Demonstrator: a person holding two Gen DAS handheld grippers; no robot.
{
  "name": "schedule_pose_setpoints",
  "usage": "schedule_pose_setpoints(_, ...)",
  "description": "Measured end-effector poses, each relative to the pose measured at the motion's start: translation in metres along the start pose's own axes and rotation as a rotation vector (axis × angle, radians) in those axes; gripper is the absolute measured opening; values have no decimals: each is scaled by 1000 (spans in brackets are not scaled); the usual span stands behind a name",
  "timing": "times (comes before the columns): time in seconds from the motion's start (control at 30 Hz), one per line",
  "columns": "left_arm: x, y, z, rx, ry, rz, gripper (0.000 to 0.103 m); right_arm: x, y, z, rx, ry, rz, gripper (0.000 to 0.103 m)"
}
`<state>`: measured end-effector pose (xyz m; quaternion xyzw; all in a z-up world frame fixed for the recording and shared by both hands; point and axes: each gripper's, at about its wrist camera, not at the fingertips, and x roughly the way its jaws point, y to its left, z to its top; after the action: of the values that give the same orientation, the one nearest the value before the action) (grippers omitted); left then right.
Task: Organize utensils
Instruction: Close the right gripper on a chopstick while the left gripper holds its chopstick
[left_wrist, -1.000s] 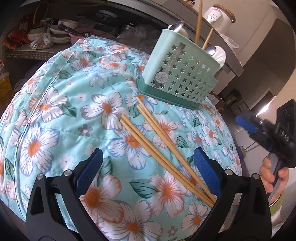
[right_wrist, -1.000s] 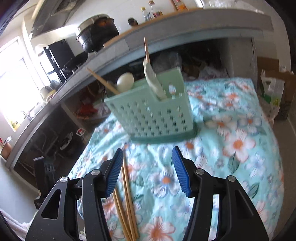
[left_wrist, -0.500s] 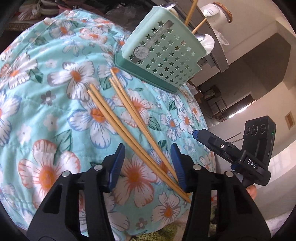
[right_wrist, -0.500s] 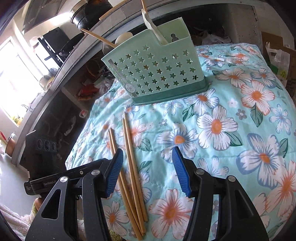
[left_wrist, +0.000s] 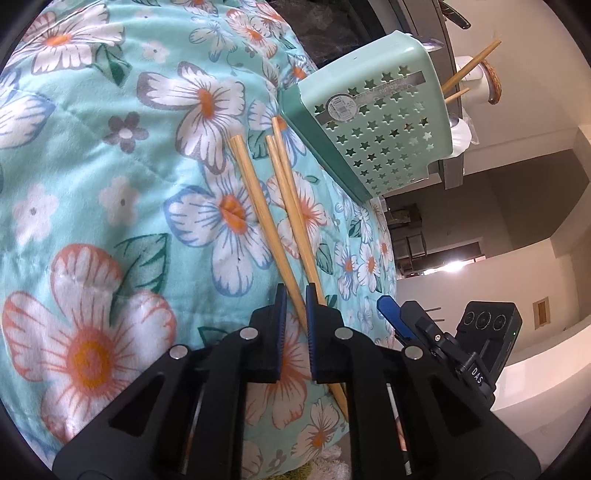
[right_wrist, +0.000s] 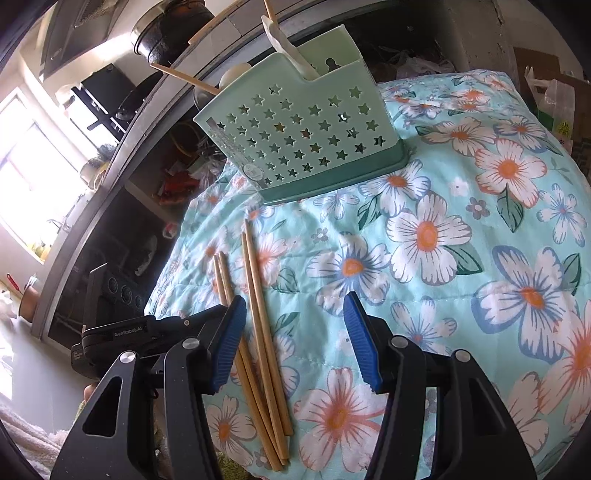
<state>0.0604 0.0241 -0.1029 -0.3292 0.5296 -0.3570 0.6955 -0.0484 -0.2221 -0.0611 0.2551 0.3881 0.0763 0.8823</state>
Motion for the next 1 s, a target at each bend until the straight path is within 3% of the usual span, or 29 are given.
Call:
schedule_pose_setpoints(0.1,-11,-3,3,13,0,7,8,-1,-1,0,3,-2,1,54)
schedule_pose_setpoints(0.27,-20,-14,17,89,11,180,10,-1,-3,0,8,2,1,54)
schedule_pose_setpoints(0.57,-33,-34,40,320,-8,449,11,16,14,-2,-52,62,19,54)
schedule_pose_setpoints(0.67,-24,-35,43,385,5,520,11,31,20,-1,-77,100,6,48)
schedule_pose_setpoints(0.8,-9,-37,40,431,18,549,9,49,22,3,-72,143,8,37)
schedule_pose_setpoints(1.0,-7,-36,37,427,8,530,9,71,29,6,-84,196,28,23)
